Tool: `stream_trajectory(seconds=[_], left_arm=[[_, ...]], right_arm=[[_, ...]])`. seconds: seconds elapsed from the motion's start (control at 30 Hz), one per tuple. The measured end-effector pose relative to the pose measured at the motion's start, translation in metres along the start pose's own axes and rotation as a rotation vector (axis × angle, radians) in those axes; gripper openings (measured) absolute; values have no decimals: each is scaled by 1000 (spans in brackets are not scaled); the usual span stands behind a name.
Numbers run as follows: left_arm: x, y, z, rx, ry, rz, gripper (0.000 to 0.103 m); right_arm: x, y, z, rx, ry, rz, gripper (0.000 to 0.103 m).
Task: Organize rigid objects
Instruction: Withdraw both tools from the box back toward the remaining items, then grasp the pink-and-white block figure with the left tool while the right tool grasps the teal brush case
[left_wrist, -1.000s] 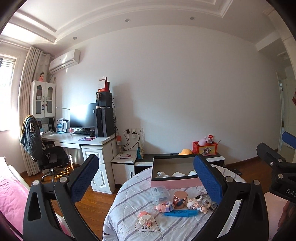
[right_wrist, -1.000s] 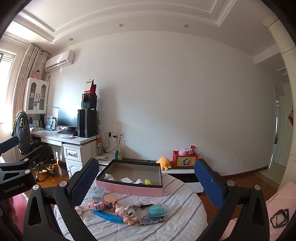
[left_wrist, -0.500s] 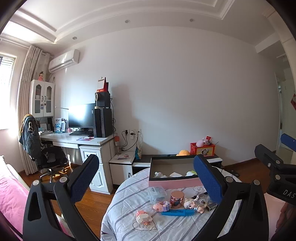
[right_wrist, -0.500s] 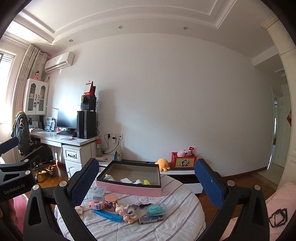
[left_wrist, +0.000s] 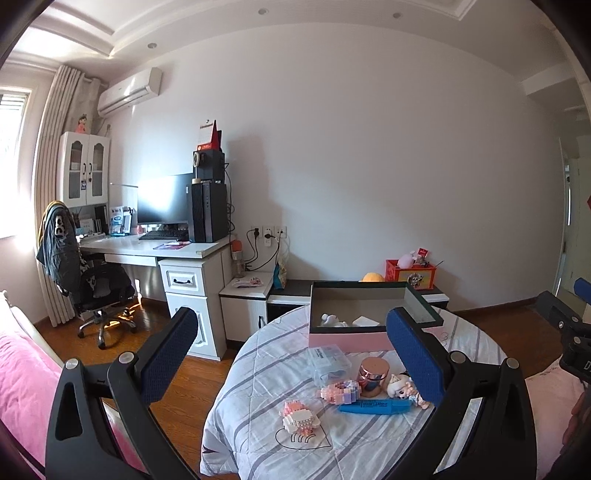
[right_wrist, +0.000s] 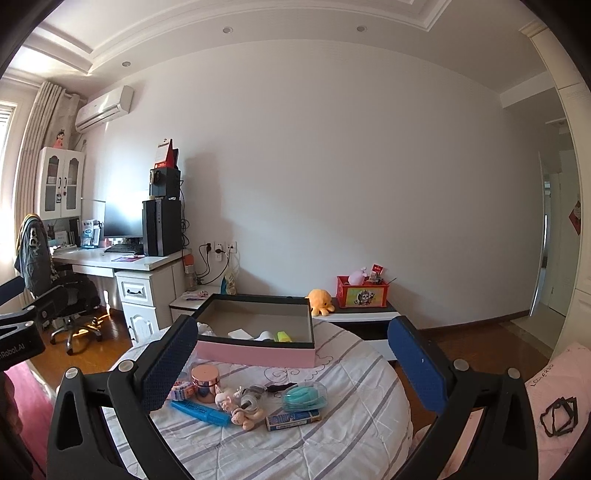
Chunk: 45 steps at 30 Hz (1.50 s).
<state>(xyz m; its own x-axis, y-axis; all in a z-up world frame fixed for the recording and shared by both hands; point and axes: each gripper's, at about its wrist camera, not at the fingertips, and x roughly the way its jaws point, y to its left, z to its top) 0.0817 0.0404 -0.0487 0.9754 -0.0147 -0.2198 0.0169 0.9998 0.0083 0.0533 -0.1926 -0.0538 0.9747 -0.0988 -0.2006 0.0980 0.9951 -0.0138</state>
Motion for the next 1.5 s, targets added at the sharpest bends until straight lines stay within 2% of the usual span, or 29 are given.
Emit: stream_trajectory(seconds=[0.17, 0.47, 0.77, 0.87, 0.93, 1.0, 1.23, 1.33, 1.4, 1.47, 1.5], left_arm=[[38, 8, -29, 7, 113, 14, 103], [122, 4, -105, 45, 398, 32, 103], [172, -6, -140, 93, 544, 14, 103], [178, -7, -145, 89, 532, -5, 98], [179, -6, -143, 73, 520, -51, 67], [181, -8, -142, 82, 505, -76, 58], [180, -11, -138, 90, 490, -94, 58], [179, -13, -135, 88, 489, -110, 58], [179, -17, -134, 97, 487, -117, 58], [179, -20, -133, 100, 486, -120, 58], [179, -21, -132, 99, 485, -123, 58]], right_arm=[[29, -5, -18, 7, 80, -4, 103], [92, -14, -68, 22, 272, -15, 103], [135, -23, -100, 23, 396, -26, 103], [147, -23, -104, 18, 426, -25, 103], [154, -22, -107, 0, 442, -35, 103], [162, -23, -108, -8, 462, -45, 103], [206, -21, -114, -72, 570, -43, 103], [222, -18, -116, -108, 631, -15, 103], [227, -19, -115, -118, 637, -4, 103], [228, -21, -112, -109, 619, 8, 90], [229, -21, -111, -100, 617, 29, 77]])
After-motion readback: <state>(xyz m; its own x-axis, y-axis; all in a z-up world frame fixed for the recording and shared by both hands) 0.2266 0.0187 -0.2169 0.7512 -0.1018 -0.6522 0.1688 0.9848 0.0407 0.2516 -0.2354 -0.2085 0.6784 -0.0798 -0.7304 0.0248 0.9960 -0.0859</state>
